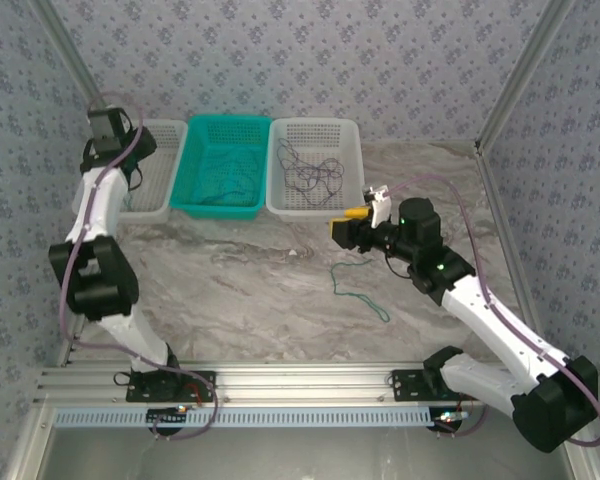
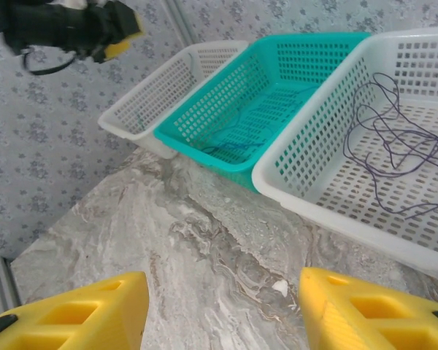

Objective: Untangle the cables

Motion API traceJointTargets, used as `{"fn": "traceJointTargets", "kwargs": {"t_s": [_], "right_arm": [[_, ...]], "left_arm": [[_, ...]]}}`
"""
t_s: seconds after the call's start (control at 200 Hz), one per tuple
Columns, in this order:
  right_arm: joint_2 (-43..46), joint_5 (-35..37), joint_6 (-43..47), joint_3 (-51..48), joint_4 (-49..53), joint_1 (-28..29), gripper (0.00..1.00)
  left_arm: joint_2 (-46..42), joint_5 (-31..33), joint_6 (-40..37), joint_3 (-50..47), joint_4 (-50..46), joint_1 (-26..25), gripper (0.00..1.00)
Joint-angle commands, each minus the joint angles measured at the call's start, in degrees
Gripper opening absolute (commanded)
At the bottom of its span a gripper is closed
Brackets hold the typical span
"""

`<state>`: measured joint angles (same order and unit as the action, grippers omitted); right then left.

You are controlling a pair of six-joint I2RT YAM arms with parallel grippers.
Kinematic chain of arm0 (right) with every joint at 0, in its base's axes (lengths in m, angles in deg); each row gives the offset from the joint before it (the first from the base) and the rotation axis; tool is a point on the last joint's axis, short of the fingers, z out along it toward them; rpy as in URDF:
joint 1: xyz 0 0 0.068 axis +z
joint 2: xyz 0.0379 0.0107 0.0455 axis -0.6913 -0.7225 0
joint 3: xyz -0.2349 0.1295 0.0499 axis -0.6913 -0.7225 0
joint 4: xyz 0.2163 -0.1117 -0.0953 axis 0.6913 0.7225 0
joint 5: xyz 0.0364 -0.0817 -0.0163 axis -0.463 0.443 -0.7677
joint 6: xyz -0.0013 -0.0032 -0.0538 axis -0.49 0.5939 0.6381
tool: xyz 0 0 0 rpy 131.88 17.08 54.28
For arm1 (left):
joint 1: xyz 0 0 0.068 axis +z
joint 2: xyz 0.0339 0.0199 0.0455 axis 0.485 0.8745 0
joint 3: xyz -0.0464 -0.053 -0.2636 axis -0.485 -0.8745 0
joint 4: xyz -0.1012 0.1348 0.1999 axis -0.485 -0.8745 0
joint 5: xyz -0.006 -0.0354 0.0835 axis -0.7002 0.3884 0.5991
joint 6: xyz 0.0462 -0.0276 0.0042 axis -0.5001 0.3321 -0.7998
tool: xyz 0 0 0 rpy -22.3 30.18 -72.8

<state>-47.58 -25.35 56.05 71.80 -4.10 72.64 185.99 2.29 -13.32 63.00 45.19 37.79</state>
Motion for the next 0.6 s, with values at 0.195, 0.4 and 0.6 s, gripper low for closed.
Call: {"fn": "traceJointTargets", "kwargs": {"t_s": [0.195, 0.4, 0.6], "right_arm": [[-4.6, 13.2, -1.1, -0.1, 8.1, -0.2, 0.58], [-8.0, 19.5, -8.8, -1.2, 21.1, -0.2, 0.59], [-12.2, 18.2, -11.2, -3.4, 28.8, 0.7, 0.60]], "left_arm": [[-25.3, -7.2, 9.6, -25.7, 17.9, -19.0, 0.55], [-36.1, 0.4, 10.0, -40.4, 16.6, -33.0, 0.55], [-34.1, -1.3, 13.9, -45.4, 16.6, -45.5, 0.55]]}}
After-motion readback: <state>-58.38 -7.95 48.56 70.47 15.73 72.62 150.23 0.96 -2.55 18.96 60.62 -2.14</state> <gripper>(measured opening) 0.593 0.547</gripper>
